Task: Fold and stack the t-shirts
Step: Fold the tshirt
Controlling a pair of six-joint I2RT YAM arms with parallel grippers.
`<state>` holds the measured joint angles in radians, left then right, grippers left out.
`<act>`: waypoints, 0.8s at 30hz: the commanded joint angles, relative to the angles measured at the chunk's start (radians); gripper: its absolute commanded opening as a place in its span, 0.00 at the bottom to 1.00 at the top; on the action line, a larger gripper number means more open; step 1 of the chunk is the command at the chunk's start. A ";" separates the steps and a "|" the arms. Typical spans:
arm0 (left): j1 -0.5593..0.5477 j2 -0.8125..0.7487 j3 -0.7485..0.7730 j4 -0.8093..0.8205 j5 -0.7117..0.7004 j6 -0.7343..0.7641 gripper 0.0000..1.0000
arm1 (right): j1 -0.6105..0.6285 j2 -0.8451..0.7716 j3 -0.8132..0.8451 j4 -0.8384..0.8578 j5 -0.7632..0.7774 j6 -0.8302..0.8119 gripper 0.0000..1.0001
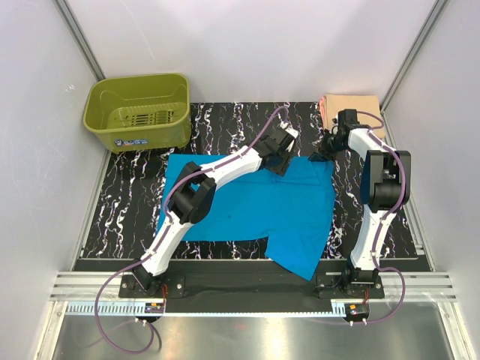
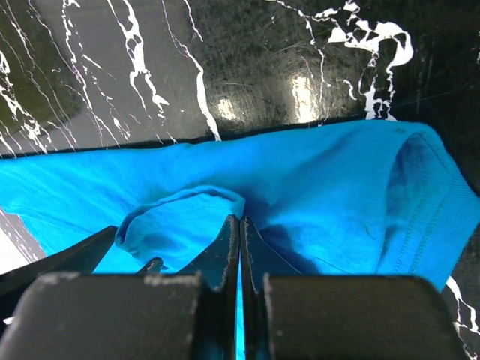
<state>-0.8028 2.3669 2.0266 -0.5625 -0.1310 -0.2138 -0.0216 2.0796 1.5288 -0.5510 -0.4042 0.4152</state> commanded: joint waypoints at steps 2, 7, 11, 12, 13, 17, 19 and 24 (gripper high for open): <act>0.008 -0.023 0.049 -0.039 -0.114 -0.015 0.60 | -0.001 0.016 0.062 -0.035 0.056 -0.015 0.02; 0.008 -0.087 0.057 -0.074 -0.168 -0.050 0.61 | 0.000 0.027 0.131 -0.110 0.171 -0.071 0.17; 0.007 -0.153 -0.012 -0.024 -0.058 -0.070 0.55 | 0.000 0.001 0.165 -0.150 0.229 -0.105 0.23; 0.010 -0.162 -0.028 -0.008 -0.029 -0.078 0.52 | 0.002 -0.007 0.162 -0.153 0.228 -0.105 0.25; 0.010 -0.172 -0.055 0.027 0.025 -0.076 0.50 | 0.002 -0.022 0.160 -0.159 0.222 -0.098 0.29; 0.013 -0.149 -0.069 0.062 0.125 -0.099 0.34 | 0.015 -0.067 0.127 -0.159 0.177 -0.076 0.30; 0.025 -0.127 -0.071 0.075 0.189 -0.125 0.33 | 0.043 -0.093 0.085 -0.139 0.147 -0.052 0.28; 0.060 -0.058 -0.056 0.069 0.231 -0.167 0.32 | 0.063 -0.098 0.011 -0.083 0.099 0.005 0.19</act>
<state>-0.7765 2.2662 1.9614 -0.5396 0.0238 -0.3401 0.0189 2.0281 1.5696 -0.6754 -0.2565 0.3756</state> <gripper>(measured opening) 0.325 0.213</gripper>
